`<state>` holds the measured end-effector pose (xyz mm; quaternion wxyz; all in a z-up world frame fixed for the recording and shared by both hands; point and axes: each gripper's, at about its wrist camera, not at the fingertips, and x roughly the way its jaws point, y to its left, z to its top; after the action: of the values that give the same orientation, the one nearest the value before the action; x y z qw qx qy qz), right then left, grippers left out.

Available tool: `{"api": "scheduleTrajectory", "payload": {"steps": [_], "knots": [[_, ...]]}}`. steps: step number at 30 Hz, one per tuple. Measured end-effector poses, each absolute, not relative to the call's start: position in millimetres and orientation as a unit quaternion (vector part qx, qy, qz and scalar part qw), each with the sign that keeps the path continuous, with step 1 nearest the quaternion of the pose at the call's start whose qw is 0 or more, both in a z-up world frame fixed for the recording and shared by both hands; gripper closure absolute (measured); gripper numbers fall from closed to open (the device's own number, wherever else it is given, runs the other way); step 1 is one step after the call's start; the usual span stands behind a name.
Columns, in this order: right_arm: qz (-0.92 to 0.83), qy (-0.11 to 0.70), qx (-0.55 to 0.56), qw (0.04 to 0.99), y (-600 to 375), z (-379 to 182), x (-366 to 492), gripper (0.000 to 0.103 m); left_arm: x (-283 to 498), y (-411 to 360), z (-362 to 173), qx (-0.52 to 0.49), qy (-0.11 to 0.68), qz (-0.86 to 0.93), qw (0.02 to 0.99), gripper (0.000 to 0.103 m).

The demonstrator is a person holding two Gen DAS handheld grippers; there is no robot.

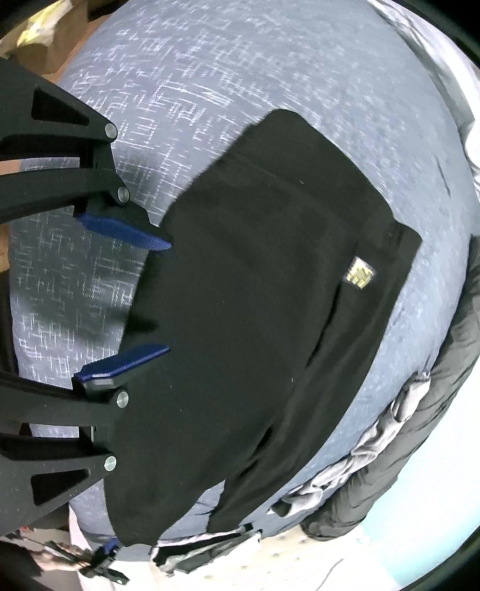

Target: Fold clothes

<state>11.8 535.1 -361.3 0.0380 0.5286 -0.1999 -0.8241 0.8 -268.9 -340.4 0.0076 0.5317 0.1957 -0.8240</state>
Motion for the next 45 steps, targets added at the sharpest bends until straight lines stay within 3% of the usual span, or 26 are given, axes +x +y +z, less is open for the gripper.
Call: {"api": "scheduleTrajectory", "payload": {"steps": [19, 20, 21, 22, 23, 26, 31, 45], "knots": [[-0.816, -0.23, 0.53, 0.023, 527, -375, -8, 0.044, 5, -317, -366, 0.502, 0.295, -0.811, 0.059, 0.045], [-0.817, -0.225, 0.531, 0.022, 525, -374, -10, 0.044, 3, -317, -365, 0.499, 0.292, -0.813, 0.061, 0.046], [-0.818, -0.219, 0.532, 0.021, 524, -374, -10, 0.045, 2, -317, -365, 0.497, 0.289, -0.816, 0.064, 0.053], [-0.819, -0.213, 0.532, 0.021, 522, -374, -11, 0.049, 0, -317, -365, 0.494, 0.286, -0.818, 0.067, 0.063], [-0.82, -0.208, 0.532, 0.021, 520, -373, -12, 0.061, -1, -318, -364, 0.492, 0.283, -0.821, 0.069, 0.086], [-0.825, -0.195, 0.529, 0.024, 515, -369, -13, 0.081, -4, -317, -358, 0.485, 0.272, -0.828, 0.067, 0.098], [-0.834, -0.194, 0.515, 0.03, 514, -357, -17, 0.097, -12, -314, -337, 0.471, 0.253, -0.844, 0.052, 0.098], [-0.859, -0.191, 0.474, 0.036, 508, -279, -75, 0.099, -67, -306, -257, 0.432, 0.225, -0.872, 0.032, 0.099]]}}
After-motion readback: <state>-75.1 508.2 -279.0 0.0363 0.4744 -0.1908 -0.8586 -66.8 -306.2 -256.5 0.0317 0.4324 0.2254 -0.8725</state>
